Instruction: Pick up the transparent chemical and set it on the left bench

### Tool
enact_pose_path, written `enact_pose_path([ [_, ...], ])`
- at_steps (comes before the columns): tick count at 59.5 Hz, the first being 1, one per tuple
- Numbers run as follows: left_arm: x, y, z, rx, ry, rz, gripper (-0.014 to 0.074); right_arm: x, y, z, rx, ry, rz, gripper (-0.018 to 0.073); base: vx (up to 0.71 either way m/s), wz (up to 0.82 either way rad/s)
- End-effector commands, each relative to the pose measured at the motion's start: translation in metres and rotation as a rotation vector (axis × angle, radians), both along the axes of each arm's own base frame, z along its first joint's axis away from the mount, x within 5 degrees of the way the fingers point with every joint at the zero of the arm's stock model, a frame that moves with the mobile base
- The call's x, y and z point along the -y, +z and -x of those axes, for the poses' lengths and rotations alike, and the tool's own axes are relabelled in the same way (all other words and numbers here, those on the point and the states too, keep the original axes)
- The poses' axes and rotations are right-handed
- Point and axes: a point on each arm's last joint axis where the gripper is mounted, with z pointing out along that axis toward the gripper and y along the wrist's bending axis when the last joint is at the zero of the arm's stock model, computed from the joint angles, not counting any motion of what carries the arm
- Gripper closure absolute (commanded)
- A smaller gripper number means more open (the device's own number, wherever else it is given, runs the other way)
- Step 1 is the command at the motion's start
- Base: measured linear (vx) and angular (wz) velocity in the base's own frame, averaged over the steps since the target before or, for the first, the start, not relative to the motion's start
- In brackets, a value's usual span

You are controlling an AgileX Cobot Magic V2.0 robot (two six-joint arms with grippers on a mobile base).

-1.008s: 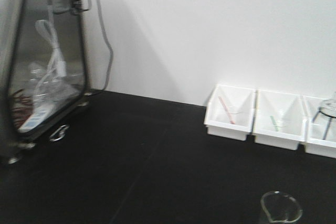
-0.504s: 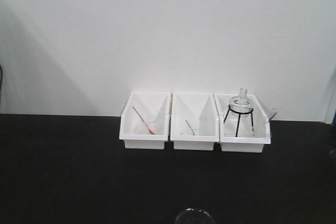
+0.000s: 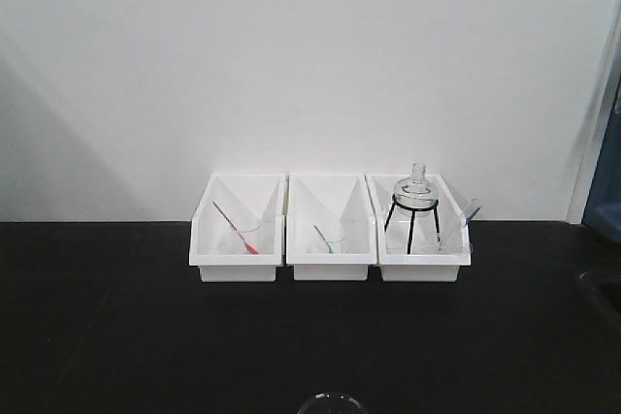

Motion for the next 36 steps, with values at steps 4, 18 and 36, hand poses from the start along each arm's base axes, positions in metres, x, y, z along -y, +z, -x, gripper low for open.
enact_pose_path([
  [4, 0.0, 0.003, 0.001, 0.081, -0.001, 0.014, 0.06, 0.0, 0.01, 0.0, 0.025, -0.003, -0.01, 0.0562, 0.0, 0.0],
  [18, 0.0, 0.003, 0.001, 0.081, -0.001, 0.014, 0.06, 0.0, 0.01, 0.0, 0.025, 0.002, -0.009, 0.0562, 0.0, 0.0],
  [36, 0.0, 0.003, 0.001, 0.081, -0.001, 0.014, 0.06, -0.002, 0.005, -0.018, -0.15, -0.014, -0.436, 0.0562, 0.0, 0.0],
])
